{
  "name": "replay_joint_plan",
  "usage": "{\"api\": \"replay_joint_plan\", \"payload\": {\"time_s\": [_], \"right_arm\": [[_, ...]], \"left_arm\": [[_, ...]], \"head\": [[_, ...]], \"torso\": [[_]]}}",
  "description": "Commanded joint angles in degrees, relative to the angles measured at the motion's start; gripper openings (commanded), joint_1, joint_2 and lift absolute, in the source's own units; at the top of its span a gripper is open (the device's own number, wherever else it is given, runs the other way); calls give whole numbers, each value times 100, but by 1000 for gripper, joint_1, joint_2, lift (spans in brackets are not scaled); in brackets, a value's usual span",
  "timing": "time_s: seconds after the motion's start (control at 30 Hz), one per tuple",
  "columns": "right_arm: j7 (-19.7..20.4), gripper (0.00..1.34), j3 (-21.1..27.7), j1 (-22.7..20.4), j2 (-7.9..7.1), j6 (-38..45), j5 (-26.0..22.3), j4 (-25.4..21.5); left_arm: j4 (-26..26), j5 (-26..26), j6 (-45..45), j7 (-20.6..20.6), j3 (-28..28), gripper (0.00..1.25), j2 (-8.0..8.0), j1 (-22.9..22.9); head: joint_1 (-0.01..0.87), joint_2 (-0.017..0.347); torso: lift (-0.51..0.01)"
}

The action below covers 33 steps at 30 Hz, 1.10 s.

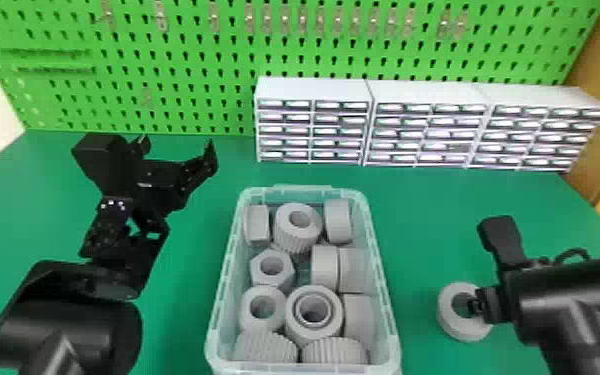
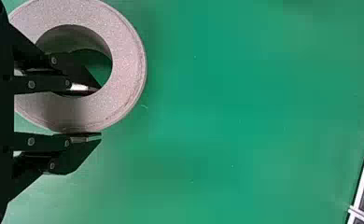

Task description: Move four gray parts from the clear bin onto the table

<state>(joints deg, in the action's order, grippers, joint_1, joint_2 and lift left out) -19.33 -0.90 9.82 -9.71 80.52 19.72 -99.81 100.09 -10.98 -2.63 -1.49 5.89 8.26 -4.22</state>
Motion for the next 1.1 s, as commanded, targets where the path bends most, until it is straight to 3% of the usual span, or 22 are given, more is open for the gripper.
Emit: {"api": "replay_joint_plan", "payload": {"time_s": [0.0, 0.23, 0.53, 0.83, 1.07], "right_arm": [[0, 555, -15, 3, -5, -62, 6, -4], [0, 707, -42, 3, -5, -89, 15, -4], [0, 718, -77, 20, -5, -115, 15, -65], [0, 761, -402, 223, -13, 201, 129, -716], [0, 773, -806, 521, -136, 544, -47, -997]], "left_arm": [[2, 0, 0, 0, 0, 1137, 0, 0], [2, 0, 0, 0, 0, 1137, 0, 0], [2, 0, 8, -9, -9, 1137, 0, 9], [2, 0, 0, -9, -9, 1132, 0, 9], [2, 0, 0, -9, -18, 1132, 0, 9]], "head": [[686, 26], [686, 26], [686, 26], [686, 26], [686, 26]], "torso": [[-50], [-50], [-50], [-50], [-50]]}}
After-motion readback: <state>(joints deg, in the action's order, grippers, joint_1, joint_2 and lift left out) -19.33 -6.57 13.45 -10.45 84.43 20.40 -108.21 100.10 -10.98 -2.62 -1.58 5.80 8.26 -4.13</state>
